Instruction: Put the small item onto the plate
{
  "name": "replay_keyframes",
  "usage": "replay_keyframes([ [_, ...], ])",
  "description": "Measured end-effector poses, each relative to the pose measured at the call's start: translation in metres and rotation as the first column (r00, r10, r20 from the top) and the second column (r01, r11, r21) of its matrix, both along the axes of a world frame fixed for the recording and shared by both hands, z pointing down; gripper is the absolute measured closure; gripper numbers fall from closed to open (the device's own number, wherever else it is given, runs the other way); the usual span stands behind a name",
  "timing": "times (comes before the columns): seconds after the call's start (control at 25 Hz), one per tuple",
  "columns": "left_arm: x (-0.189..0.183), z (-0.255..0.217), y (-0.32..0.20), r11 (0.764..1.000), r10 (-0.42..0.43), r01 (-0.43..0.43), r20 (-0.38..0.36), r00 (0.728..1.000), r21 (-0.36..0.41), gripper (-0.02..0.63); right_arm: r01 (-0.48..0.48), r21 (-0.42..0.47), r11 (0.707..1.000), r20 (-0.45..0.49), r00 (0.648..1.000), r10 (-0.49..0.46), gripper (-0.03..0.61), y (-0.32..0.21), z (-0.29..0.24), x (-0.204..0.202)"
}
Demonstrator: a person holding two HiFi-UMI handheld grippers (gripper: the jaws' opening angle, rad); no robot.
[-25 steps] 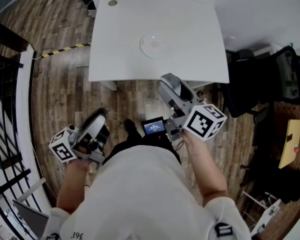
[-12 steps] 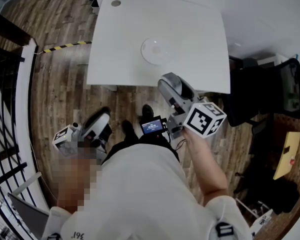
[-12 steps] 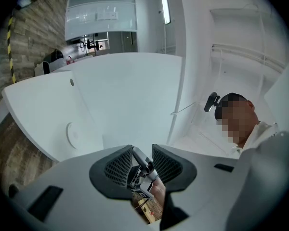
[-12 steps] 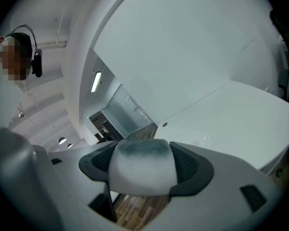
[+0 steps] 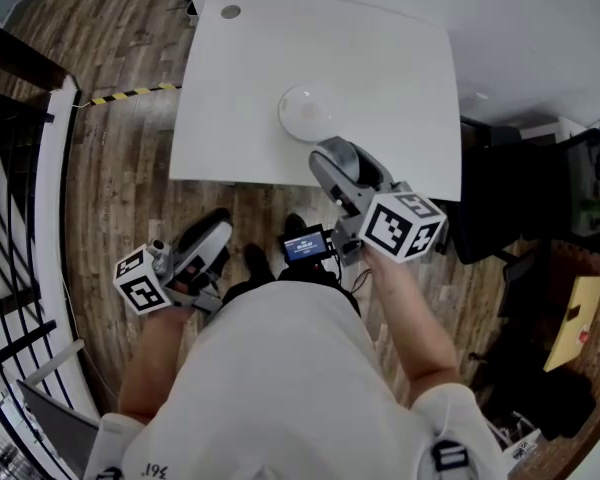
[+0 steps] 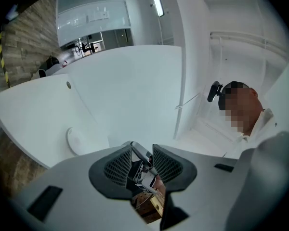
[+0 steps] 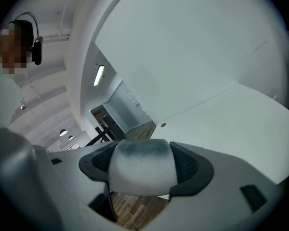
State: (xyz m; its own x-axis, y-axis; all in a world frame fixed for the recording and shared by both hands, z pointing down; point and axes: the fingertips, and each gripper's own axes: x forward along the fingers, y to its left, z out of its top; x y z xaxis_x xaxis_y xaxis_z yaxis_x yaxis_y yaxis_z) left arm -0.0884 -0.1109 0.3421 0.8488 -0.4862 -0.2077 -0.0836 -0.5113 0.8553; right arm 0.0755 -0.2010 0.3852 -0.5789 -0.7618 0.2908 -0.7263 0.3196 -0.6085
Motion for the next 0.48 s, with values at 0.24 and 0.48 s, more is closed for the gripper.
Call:
replay_keyframes([
  [0.24,0.01,0.003,-0.008,1.0,0.004,-0.004,0.002,1.0,0.003,0.499,0.013,-0.008,1.0,-0.043,0.999,-0.013,0.262,-0.013,0.011,0.003],
  [0.48,0.03,0.014,-0.016,1.0,0.022,-0.022,0.033,0.999,-0.005,0.494,0.047,-0.002,0.999,-0.13,0.99,-0.047,0.262,-0.023,0.028,0.011],
])
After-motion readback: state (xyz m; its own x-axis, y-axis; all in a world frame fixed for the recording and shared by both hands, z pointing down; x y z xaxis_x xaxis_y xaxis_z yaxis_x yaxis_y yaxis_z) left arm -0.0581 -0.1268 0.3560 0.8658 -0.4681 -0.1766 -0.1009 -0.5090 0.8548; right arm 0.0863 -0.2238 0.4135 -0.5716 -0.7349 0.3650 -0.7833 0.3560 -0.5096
